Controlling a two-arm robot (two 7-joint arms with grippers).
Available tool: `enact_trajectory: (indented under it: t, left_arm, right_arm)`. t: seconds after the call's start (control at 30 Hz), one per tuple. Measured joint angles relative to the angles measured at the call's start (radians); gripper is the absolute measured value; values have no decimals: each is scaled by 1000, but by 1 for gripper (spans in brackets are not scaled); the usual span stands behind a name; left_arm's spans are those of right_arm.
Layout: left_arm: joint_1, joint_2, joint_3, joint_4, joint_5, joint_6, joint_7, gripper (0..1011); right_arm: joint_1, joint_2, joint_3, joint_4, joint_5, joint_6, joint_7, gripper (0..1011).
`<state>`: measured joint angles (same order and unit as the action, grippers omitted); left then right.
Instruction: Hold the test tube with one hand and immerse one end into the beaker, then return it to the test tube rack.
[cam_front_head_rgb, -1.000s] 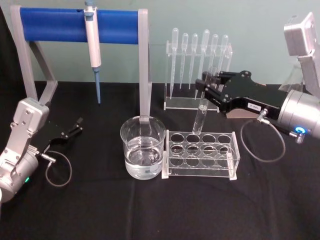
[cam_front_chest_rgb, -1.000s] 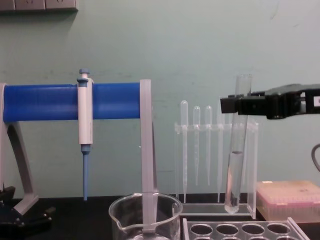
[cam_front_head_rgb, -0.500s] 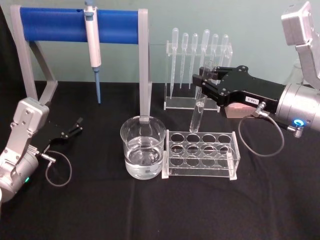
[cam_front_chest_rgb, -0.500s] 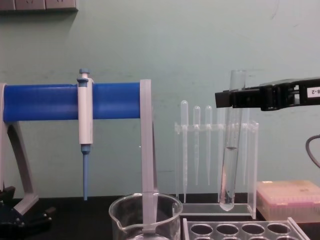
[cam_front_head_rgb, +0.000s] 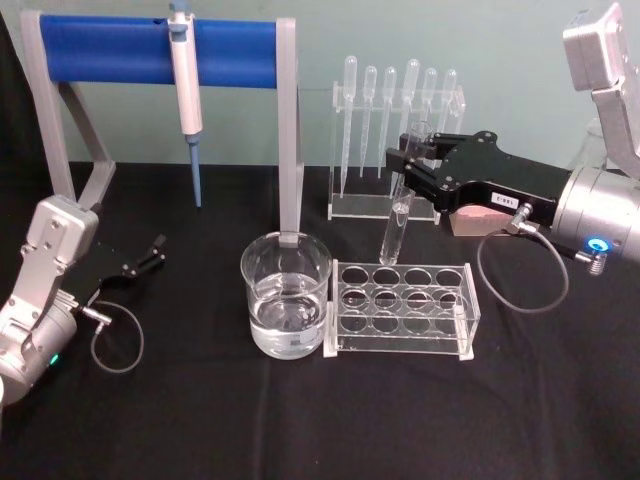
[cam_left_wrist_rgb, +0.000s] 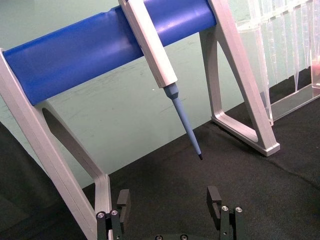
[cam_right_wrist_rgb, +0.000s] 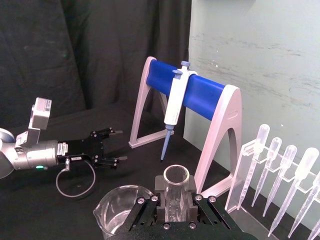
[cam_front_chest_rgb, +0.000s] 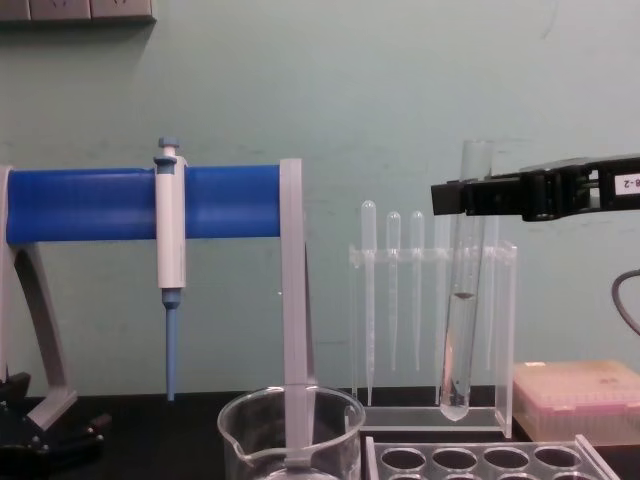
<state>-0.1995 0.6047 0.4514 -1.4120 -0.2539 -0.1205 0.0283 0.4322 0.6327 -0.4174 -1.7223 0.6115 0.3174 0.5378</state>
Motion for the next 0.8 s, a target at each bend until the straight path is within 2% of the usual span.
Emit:
enact_trajectory:
  t: [0.8]
  left_arm:
    - [0, 0, 0, 0, 0, 0, 0, 1000]
  right_arm:
    - [-2, -1, 2, -1, -2, -2, -1, 226]
